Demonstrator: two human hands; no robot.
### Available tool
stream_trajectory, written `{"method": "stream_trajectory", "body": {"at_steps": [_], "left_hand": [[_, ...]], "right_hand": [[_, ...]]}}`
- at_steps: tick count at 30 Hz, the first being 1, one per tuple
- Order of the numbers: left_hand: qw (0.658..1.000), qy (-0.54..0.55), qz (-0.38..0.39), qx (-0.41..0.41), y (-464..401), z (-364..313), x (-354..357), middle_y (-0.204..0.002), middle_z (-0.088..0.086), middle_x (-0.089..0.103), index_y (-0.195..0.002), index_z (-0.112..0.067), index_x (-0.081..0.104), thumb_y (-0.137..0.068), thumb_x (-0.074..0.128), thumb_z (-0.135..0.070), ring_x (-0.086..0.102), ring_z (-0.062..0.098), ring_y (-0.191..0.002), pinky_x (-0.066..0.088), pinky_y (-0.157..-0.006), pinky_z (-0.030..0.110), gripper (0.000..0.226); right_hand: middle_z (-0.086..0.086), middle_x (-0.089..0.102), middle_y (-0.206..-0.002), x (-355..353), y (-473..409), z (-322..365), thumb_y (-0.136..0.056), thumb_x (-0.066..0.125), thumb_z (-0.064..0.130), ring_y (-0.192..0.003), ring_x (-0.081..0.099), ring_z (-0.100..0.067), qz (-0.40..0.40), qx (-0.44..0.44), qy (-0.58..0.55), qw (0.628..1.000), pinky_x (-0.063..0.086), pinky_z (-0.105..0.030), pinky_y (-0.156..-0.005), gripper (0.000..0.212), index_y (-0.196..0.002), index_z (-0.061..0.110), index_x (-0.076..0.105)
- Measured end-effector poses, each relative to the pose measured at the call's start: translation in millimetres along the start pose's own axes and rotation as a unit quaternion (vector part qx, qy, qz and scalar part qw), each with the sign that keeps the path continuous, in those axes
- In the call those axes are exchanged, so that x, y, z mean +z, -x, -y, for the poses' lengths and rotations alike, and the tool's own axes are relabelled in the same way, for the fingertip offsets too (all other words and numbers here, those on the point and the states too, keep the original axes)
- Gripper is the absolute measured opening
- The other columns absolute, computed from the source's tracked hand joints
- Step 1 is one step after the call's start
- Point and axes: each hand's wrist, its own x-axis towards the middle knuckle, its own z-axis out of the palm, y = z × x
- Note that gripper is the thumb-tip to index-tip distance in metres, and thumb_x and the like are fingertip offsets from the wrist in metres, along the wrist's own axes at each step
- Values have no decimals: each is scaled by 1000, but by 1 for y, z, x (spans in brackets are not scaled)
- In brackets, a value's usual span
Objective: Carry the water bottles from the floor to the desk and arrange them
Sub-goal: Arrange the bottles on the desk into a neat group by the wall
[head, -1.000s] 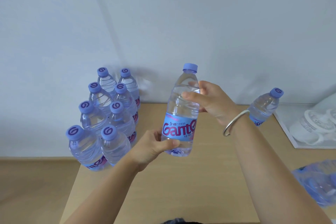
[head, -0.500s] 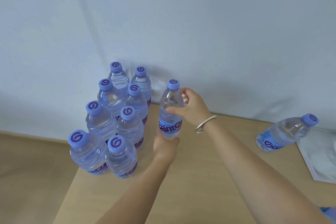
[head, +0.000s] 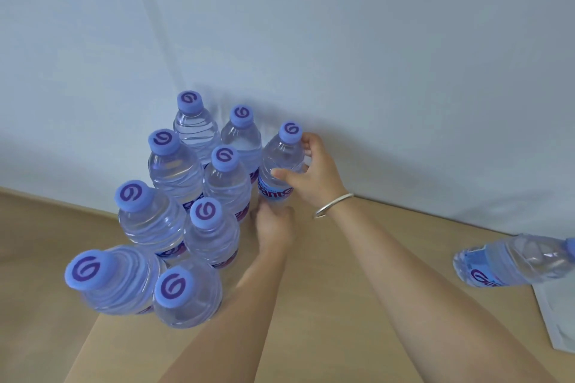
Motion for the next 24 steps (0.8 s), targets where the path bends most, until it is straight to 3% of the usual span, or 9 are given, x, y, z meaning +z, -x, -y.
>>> {"method": "stream_trajectory", "body": {"at_steps": [4, 7, 9, 13, 16, 19, 22, 24], "left_hand": [[1000, 8, 1, -2, -7, -10, 2, -107, 21, 64, -112, 0, 55, -88, 52, -5, 60, 34, -102, 45, -93, 44, 24], [999, 40, -1, -18, -7, -10, 5, -105, 21, 64, -111, 0, 55, -87, 54, -4, 59, 34, -101, 44, -92, 41, 24], [998, 55, 1, -18, -9, -4, 6, -104, 20, 64, -112, -3, 55, -84, 55, -4, 59, 34, -102, 45, -95, 46, 28], [999, 49, 7, 3, -1, -6, 2, -111, 18, 61, -117, -5, 51, -77, 56, -13, 57, 35, -107, 46, -95, 48, 41], [998, 55, 18, 4, 15, -12, -3, -120, 17, 57, -127, -5, 47, -74, 54, -24, 55, 33, -113, 45, -98, 46, 57], [997, -3, 73, 3, 35, -7, -3, -130, 10, 46, -140, -4, 34, -84, 57, -14, 45, 26, -125, 38, -105, 39, 61], [991, -61, 118, 26, 57, 1, 4, -124, 6, 46, -132, -6, 41, -87, 53, -10, 45, 24, -124, 36, -100, 33, 46], [985, -80, 150, 39, 72, 3, 10, -125, 5, 48, -128, -13, 43, -87, 53, -10, 47, 21, -123, 38, -100, 30, 42]], "right_hand": [[-1, 37, -110, 2, -3, -7, -65, 82, 6, -99, 46, -12, -19, -39, 11, 999, 42, -20, -90, 61, -116, 5, 47], [0, 35, -109, 2, -2, -10, -65, 82, 7, -100, 46, -13, -23, -56, 15, 998, 47, -35, -95, 63, -117, 3, 48], [0, 34, -110, 3, -1, -10, -65, 82, 8, -103, 46, -15, -22, -63, 20, 998, 45, -37, -97, 66, -121, 2, 46], [1, 34, -114, -1, 3, -1, -67, 82, 12, -106, 42, -11, -12, -45, 31, 998, 34, -17, -94, 74, -128, 1, 41], [3, 40, -112, -14, 22, 5, -66, 82, 27, -107, 41, -9, -34, -55, 51, 997, 29, -6, -86, 71, -122, 2, 47], [3, 48, -108, -40, 59, -5, -69, 70, 41, -104, 47, -6, -127, -79, 50, 987, 31, -5, -92, 56, -109, 4, 55], [3, 49, -110, -89, 96, -23, -75, 61, 33, -107, 47, -6, -272, -75, 64, 957, 38, -24, -97, 42, -105, 4, 57], [-5, 48, -117, -125, 118, -34, -76, 63, 24, -114, 45, -13, -370, -59, 76, 924, 35, -25, -100, 39, -106, 1, 54]]}}
